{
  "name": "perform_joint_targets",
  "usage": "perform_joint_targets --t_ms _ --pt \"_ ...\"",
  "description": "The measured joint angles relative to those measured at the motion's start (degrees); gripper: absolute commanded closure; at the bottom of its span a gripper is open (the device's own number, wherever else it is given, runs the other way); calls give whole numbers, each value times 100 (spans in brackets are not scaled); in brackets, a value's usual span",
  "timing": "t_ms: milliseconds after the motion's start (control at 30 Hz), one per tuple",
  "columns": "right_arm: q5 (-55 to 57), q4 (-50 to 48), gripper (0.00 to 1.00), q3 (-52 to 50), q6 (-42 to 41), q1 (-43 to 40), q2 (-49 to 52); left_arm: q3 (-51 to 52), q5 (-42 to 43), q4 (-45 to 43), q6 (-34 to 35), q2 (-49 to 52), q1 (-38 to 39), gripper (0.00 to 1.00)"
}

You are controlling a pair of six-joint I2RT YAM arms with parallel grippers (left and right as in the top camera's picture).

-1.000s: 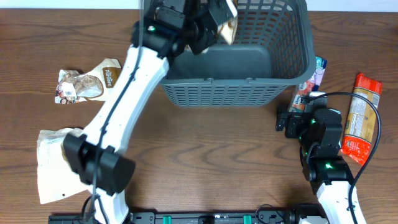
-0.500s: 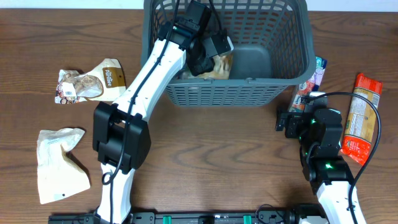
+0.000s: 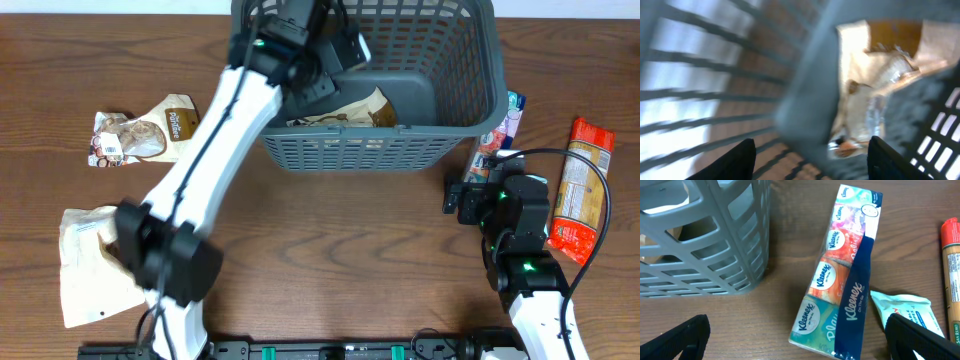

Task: Pack container
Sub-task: 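Withdraw the left gripper from the basket to the left, then grasp the remaining upper mushroom bag with the left gripper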

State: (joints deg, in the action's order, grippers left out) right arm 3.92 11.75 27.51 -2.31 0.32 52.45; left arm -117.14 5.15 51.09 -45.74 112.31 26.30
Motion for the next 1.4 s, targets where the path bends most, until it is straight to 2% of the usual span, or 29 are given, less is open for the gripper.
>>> perform_joint_targets --t_ms 133,267,367,567,633,700,800,1100,1267,1400 --pt "0 -22 1 0 0 0 0 -2 -304 -122 151 -1005 -31 36" --pt "0 -39 1 2 0 0 0 -59 -802 -59 874 -1823 -345 35" --pt "0 -39 1 2 0 0 0 -111 -1224 264 1644 -2199 -1003 30" --pt "0 -46 1 2 0 0 0 -125 -1609 1174 3058 -2122 -2594 30" --pt "0 -46 1 2 0 0 0 -118 -1663 1384 3663 -1886 -2983 30" --pt "0 -46 1 2 0 0 0 -111 -1700 1543 4304 -1600 -3226 36" --pt "-2 -46 1 2 0 0 0 -101 -1725 1582 5274 -1130 -3390 36" --pt "-4 -44 1 2 0 0 0 -79 -1711 1305 8647 157 -3403 39" --pt "-4 -44 1 2 0 0 0 -55 -1687 1123 11016 745 -3403 39" --pt "-2 -44 1 4 0 0 0 -42 -1615 909 12128 992 -3403 38"
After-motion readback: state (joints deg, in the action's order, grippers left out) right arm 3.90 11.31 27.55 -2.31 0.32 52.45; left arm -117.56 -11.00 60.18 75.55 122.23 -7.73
